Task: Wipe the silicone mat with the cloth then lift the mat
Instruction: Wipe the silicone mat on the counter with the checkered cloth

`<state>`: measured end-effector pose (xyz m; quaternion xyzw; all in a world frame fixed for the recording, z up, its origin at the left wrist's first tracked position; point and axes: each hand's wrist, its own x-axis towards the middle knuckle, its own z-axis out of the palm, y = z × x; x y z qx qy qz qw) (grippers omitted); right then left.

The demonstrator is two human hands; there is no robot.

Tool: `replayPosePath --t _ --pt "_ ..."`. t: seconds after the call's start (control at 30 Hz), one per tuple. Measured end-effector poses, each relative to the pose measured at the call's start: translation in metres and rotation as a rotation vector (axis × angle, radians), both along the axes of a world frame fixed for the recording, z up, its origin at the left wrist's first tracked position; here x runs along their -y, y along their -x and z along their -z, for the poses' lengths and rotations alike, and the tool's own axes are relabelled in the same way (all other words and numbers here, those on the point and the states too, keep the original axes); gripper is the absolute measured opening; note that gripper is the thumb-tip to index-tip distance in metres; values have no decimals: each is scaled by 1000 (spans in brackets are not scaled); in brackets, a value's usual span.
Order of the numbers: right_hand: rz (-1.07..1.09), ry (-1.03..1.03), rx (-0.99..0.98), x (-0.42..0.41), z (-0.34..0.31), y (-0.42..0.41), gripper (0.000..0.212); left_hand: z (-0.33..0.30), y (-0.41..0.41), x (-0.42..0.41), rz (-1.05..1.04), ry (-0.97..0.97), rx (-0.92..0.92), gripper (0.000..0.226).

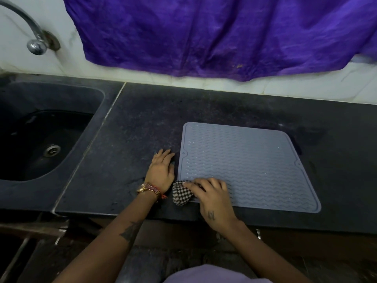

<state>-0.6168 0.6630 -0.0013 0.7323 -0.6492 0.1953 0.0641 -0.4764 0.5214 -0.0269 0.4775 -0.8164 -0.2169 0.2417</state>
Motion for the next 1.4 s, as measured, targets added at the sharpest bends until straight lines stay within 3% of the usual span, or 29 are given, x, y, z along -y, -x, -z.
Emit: replayPosePath --t 0.2,0.27,0.47,0.6,0.8,1.0,1.17,1.4 --pt "-61 1 -71 24 1 9 54 -4 0 0 -47 -25 -56 39" --pt "-79 10 -83 30 2 11 45 -4 0 0 -50 -29 -67 39" --pt "20 23 -67 54 1 24 47 -4 0 0 -55 -31 -75 37" --pt "-39 26 -53 67 -1 33 54 -2 0 2 -41 -20 -36 39" --pt "31 -98 -40 88 -3 44 55 -1 1 3 -30 -22 40 46" --pt "96 -59 -3 109 -7 50 52 0 3 4 -38 -27 100 59" --pt "68 -115 -41 126 1 54 47 3 3 5 -48 0 115 54" --pt "94 -170 -82 154 5 60 46 1 4 6 -51 -16 132 66"
